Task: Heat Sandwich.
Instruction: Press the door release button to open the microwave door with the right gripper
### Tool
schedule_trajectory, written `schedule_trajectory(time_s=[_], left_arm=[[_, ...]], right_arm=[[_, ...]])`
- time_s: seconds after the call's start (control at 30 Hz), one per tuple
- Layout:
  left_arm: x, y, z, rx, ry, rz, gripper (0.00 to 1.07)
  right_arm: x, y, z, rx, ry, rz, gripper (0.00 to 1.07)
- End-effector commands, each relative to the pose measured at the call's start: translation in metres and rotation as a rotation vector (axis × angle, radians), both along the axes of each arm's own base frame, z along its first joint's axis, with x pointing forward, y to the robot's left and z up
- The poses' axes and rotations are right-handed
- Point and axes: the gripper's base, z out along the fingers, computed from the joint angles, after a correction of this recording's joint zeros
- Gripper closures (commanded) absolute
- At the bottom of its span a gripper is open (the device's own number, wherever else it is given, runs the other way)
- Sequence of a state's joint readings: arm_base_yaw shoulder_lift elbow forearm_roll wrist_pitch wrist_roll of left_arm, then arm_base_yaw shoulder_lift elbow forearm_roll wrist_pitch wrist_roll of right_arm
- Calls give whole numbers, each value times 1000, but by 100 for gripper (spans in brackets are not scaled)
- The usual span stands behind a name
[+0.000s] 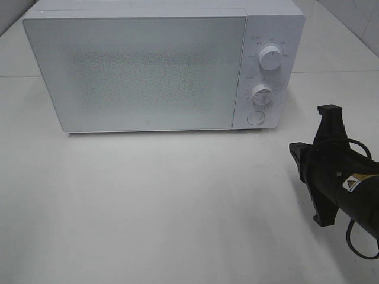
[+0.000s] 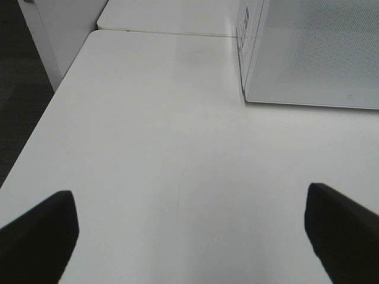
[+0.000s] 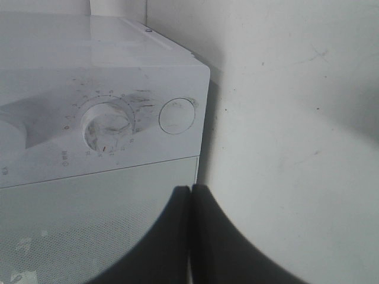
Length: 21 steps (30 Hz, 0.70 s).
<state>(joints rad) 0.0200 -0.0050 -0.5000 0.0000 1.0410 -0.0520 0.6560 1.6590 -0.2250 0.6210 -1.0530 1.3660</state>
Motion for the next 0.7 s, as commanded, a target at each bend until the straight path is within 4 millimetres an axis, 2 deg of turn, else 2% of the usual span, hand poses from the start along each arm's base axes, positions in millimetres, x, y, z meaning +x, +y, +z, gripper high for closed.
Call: schedule_trajectory(time_s=[0.03,0.4,0.7], left_arm=[[-3,0,-1,1,-28,2,9],[-3,0,-1,1,-28,2,9],[-3,0,-1,1,-28,2,9]], right_arm=[[1,1,1,9,3,3,107],[28,6,7,1,37,16,107],[54,20,-6,10,70,35,107]])
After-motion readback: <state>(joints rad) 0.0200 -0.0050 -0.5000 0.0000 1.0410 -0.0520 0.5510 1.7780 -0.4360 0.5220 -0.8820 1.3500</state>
